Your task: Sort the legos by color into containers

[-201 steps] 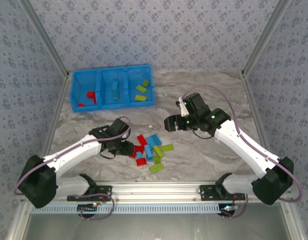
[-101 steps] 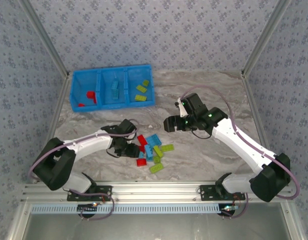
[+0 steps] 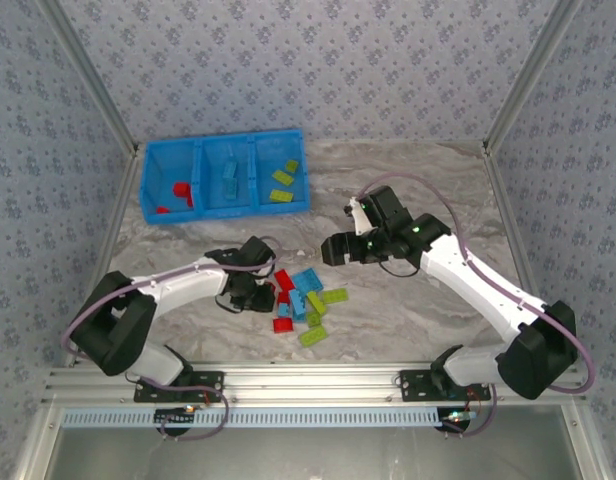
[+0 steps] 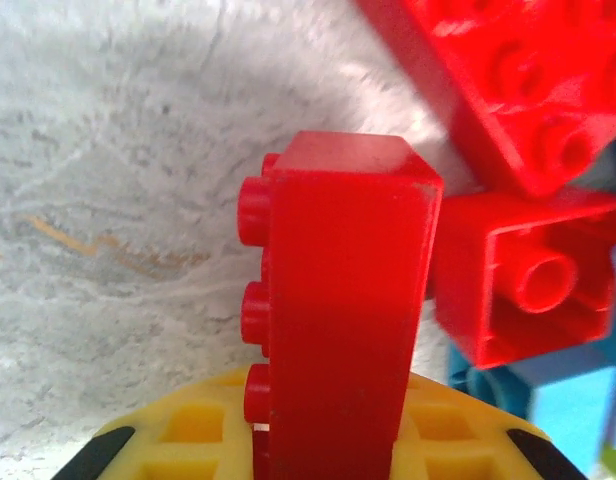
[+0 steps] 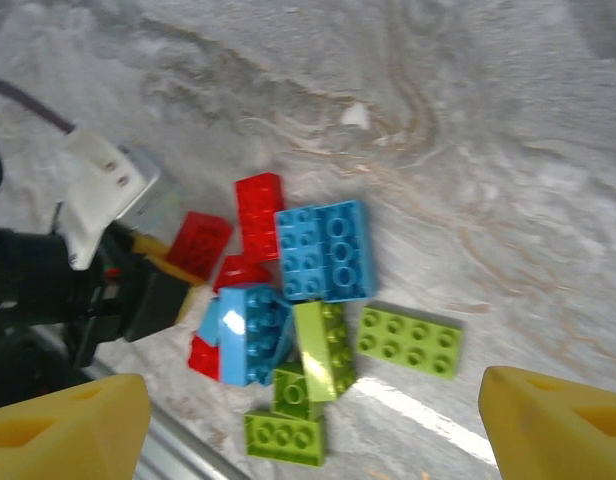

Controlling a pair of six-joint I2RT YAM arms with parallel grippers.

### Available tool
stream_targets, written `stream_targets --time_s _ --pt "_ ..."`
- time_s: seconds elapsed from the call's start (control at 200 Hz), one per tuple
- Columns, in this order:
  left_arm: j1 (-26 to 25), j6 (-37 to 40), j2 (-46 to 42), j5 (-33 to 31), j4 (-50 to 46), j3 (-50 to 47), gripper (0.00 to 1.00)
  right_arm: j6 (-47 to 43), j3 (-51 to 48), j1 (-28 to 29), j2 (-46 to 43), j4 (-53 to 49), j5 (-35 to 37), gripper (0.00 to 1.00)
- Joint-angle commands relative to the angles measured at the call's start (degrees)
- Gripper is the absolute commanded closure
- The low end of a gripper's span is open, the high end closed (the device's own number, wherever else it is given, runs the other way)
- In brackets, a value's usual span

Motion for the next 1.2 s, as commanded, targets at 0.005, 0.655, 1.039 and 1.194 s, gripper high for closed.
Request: stream_targets --time_s 0.005,0.655,1.039,1.194 --pt "1.1 0.6 -6.1 -0.3 0.6 1.3 0.83 0.1 -0.7 0.5 1.5 2.7 -9.5 0.12" --pt "41.7 10.3 13.5 -17.5 1.1 38.2 0.85 -3.0 -0.4 0.7 -0.1 0.9 -3.8 0.12" --pt "45.9 13.4 29.9 -11.3 -8.5 62.3 0.55 -1.7 -2.2 0.5 -6.0 1.3 2.3 0.12" --pt "45.4 12.8 21.9 -8.0 -6.4 55.9 0.54 -0.9 -3.1 0.5 -6.0 3.6 3.1 0.12"
